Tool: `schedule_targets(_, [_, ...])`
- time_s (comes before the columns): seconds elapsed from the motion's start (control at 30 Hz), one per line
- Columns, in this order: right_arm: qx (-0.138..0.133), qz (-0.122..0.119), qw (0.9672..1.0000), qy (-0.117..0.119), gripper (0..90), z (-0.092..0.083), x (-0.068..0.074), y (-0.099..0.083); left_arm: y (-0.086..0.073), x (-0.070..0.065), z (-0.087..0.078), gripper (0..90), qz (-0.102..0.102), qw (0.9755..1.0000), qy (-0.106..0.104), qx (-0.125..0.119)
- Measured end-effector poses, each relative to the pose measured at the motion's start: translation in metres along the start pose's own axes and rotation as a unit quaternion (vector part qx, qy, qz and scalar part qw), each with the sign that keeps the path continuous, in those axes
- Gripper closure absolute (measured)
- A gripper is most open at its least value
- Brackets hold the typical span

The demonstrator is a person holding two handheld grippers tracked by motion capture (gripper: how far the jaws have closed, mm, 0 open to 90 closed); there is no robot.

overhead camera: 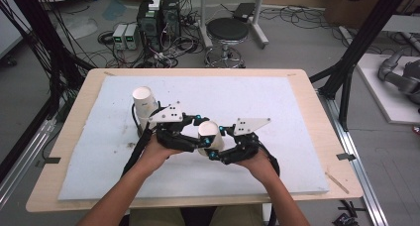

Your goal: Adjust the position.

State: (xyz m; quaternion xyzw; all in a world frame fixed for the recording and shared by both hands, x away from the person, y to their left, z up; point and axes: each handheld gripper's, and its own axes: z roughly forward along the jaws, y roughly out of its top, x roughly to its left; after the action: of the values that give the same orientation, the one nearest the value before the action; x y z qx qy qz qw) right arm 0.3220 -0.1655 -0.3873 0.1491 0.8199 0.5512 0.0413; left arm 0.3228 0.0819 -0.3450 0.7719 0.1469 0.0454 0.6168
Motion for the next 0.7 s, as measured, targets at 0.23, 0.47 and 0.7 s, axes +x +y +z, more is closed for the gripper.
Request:
schedule_targets(0.23, [0.010,0.003,0.9998,0.014,35.4,0.000,0.000,-0.001,-0.002,-0.001,0.002,31.4,0.003,0.9999,-0.001,0.012])
schedule_targets(0.47, [0.050,-0.021,0.9984,0.015,36.0,-0.003,-0.001,0.001,-0.003,0.001,0.000,12.4,-0.009,0.9994,-0.004,0.032])
schedule_targets(0.7, [0.120,-0.054,0.9912,0.010,35.7,-0.005,-0.004,0.015,-0.001,0.002,-0.006,12.4,0.003,0.9981,-0.019,0.059])
